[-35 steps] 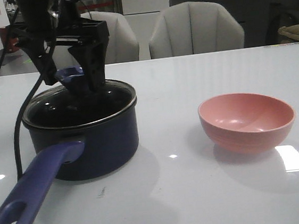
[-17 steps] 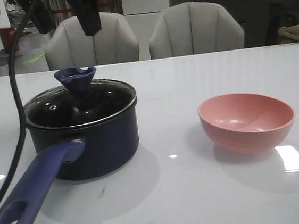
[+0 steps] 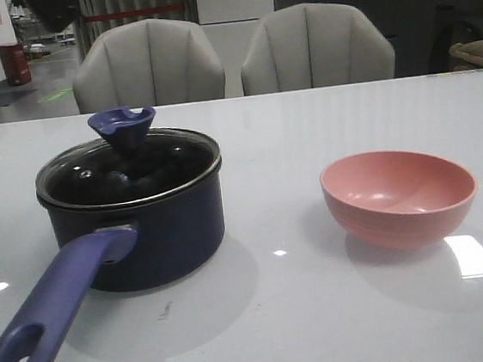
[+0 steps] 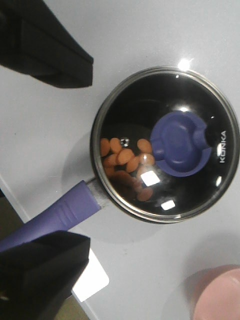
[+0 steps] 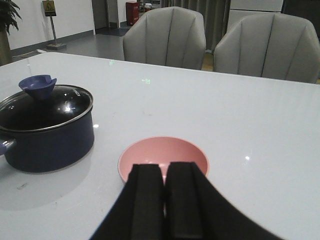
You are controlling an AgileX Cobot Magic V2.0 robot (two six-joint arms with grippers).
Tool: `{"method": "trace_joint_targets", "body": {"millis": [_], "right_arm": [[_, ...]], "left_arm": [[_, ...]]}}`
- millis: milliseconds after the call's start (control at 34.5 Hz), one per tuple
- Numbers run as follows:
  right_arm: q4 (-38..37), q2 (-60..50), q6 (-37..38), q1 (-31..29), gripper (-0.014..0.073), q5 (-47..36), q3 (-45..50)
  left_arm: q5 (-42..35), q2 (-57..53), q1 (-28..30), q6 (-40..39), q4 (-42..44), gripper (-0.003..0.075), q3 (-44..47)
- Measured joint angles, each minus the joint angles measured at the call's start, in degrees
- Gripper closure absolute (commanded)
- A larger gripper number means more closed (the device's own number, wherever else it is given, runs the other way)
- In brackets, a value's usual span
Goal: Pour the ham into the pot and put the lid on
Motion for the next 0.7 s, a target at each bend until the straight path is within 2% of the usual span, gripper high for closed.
{"method": "trace_joint_targets", "body": {"millis": [377,695], "right_arm": [[0.0,0.0,0.0,0.0,0.0431,0.12,0.0],[0.0,0.0,0.0,0.0,0.0431,0.12,0.0]], "left_arm": [[-17.82,-27.86,0.0,0.0,0.0,0.0117,27.98],[-28.12,-55.3,0.0,0.0,-1.89,0.0117,46.66]]}}
